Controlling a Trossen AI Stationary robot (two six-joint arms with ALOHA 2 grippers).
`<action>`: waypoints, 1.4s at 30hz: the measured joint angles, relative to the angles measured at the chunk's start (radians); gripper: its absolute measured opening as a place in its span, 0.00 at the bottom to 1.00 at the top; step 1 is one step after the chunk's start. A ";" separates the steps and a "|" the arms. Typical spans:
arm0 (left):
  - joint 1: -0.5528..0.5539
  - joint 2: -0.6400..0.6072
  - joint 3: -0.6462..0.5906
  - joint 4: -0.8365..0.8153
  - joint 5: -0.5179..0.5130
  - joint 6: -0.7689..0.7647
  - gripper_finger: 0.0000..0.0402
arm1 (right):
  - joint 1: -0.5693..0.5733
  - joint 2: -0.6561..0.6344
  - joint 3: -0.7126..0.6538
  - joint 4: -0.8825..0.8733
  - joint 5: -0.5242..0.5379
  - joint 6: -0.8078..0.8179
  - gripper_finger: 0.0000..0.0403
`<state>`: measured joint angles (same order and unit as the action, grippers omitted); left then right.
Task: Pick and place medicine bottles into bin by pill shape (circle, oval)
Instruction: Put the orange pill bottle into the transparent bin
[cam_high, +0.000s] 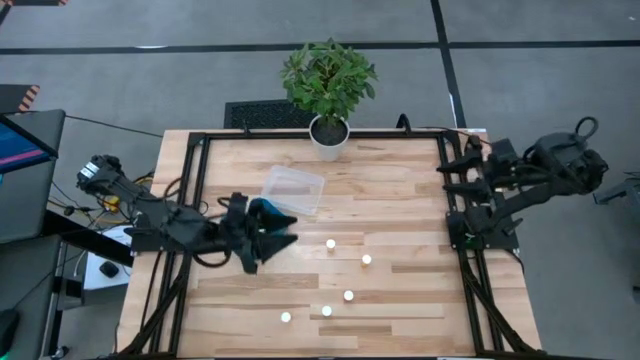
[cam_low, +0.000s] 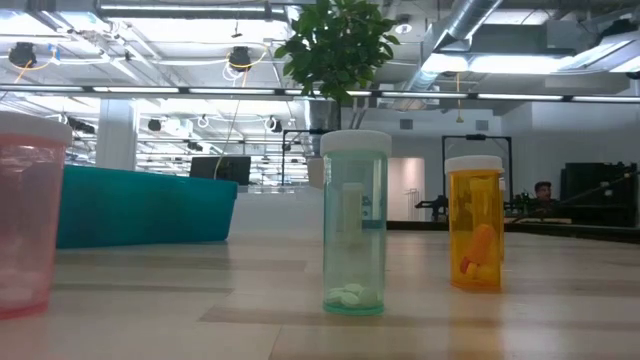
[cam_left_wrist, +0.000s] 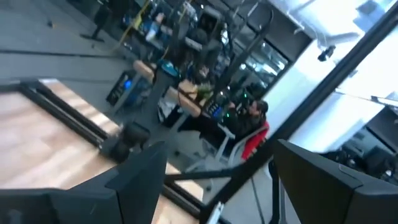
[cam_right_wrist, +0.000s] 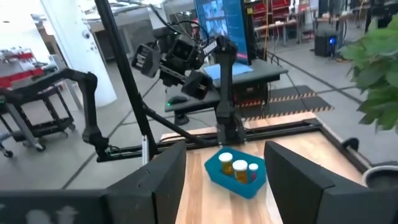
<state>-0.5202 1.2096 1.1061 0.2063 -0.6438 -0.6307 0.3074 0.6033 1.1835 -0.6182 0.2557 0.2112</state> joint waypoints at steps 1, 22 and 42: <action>0.008 -0.006 0.000 0.002 0.000 0.005 0.72 | 0.000 -0.007 -0.001 -0.008 0.001 -0.008 0.56; 0.239 -0.047 -0.001 0.021 0.247 0.091 0.72 | -0.001 -0.041 -0.050 0.009 -0.027 0.024 0.56; 0.229 -0.121 -0.001 0.099 0.451 0.061 0.72 | -0.001 0.004 -0.046 0.152 0.005 -0.003 0.56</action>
<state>-0.2915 1.0886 1.1053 0.3055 -0.1933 -0.5698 0.3069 0.6073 1.1374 -0.4658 0.2603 0.2080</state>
